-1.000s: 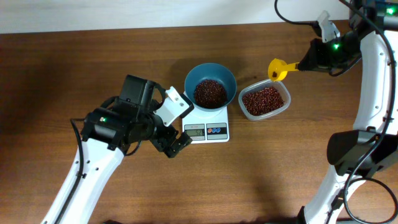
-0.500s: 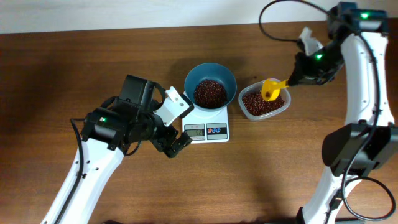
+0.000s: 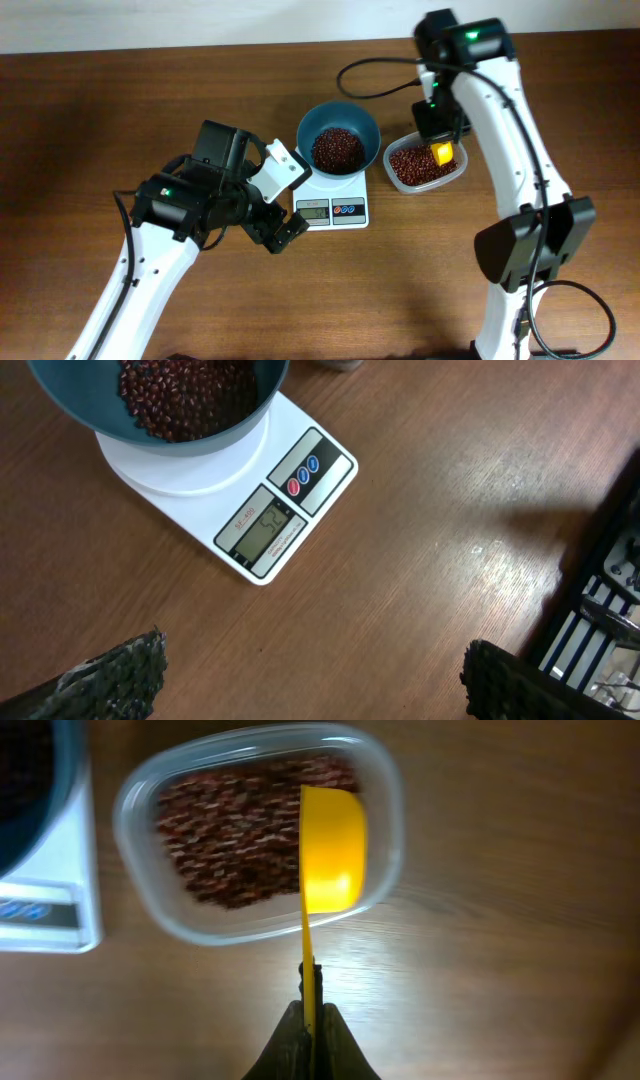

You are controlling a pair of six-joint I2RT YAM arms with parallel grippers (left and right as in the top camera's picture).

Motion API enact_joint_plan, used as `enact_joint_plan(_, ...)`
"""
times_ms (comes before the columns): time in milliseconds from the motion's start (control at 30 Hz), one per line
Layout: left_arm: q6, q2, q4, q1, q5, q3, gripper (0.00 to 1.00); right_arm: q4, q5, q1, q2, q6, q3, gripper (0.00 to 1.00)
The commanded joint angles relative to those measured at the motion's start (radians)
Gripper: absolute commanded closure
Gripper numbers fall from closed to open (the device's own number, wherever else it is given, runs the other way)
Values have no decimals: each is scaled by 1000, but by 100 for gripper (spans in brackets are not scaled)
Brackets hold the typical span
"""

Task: Scoop item into bowl and weigh 50g on scale
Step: 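Dip the scoop into the red beans with the right gripper and lift, then carry the filled scoop with the right gripper over the teal bowl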

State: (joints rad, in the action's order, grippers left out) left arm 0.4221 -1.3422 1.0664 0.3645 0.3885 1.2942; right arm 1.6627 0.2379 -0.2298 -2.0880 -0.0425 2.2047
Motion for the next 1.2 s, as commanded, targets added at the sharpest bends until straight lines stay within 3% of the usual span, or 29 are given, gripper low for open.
enact_joint_plan(0,-10,2,2,2,13,14,1,-10,76,-6,23,-24,21,96)
enact_joint_plan(267,-10,2,2,2,13,14,1,-27,-3,-5,23,-35,34,96)
enact_joint_plan(467,-10,2,2,2,13,14,1,-64,-162,-3,26,49,292,96)
enact_joint_plan(600,-10,2,2,2,13,14,1,-111,-379,-6,25,171,421,96)
enact_joint_plan(767,-10,2,2,2,13,14,1,-118,-475,-14,3,222,383,96)
enact_joint_plan(1167,-10,2,2,2,13,14,1,-115,-470,-84,-66,301,300,96)
